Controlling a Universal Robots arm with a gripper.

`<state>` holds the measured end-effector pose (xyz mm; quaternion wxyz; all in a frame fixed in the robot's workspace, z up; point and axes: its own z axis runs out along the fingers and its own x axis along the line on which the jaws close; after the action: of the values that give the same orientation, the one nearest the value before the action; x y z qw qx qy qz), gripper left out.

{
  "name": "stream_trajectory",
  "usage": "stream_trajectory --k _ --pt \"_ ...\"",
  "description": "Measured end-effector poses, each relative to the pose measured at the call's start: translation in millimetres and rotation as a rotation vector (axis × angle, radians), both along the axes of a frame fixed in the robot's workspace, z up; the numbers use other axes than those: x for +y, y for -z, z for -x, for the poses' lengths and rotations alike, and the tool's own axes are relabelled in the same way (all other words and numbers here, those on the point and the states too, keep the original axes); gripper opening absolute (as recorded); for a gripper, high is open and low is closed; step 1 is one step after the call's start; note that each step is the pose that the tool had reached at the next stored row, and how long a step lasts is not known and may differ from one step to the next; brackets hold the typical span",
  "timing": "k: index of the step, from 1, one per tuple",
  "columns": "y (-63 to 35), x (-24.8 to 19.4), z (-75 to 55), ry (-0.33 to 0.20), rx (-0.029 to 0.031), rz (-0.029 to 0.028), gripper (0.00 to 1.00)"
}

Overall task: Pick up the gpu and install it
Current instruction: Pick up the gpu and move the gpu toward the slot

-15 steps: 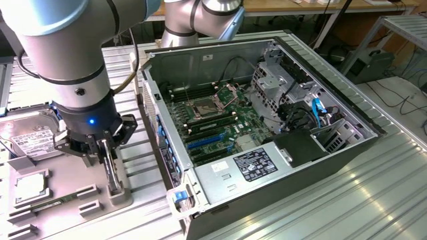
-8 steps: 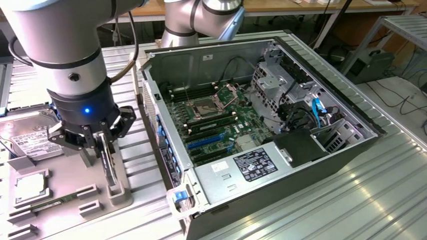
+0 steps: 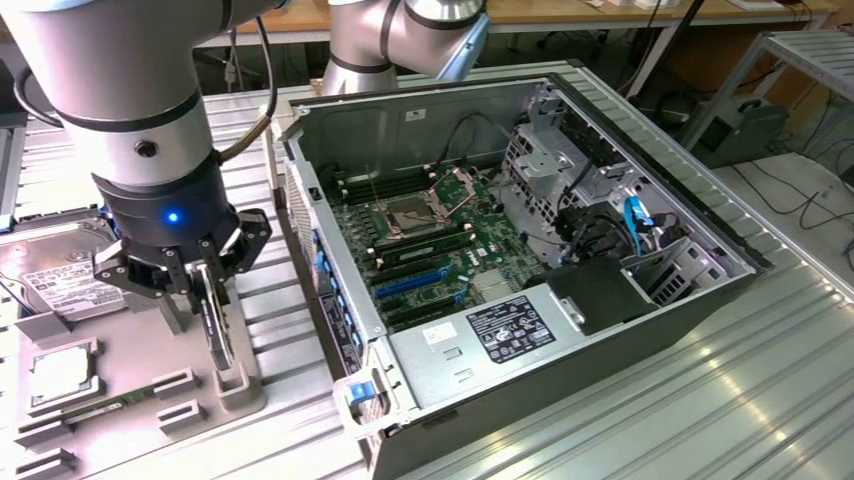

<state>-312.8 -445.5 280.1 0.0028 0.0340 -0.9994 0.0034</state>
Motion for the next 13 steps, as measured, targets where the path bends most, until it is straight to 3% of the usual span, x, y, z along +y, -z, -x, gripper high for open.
stream_trajectory --k 3,5,13 --pt "-0.1 0.0 0.0 0.000 0.0000 -0.0002 0.28" --pt "-2.8 0.0 0.1 0.000 0.0003 -0.0051 0.28" --pt "-27.9 0.0 0.1 0.000 -0.0001 -0.0104 0.28"
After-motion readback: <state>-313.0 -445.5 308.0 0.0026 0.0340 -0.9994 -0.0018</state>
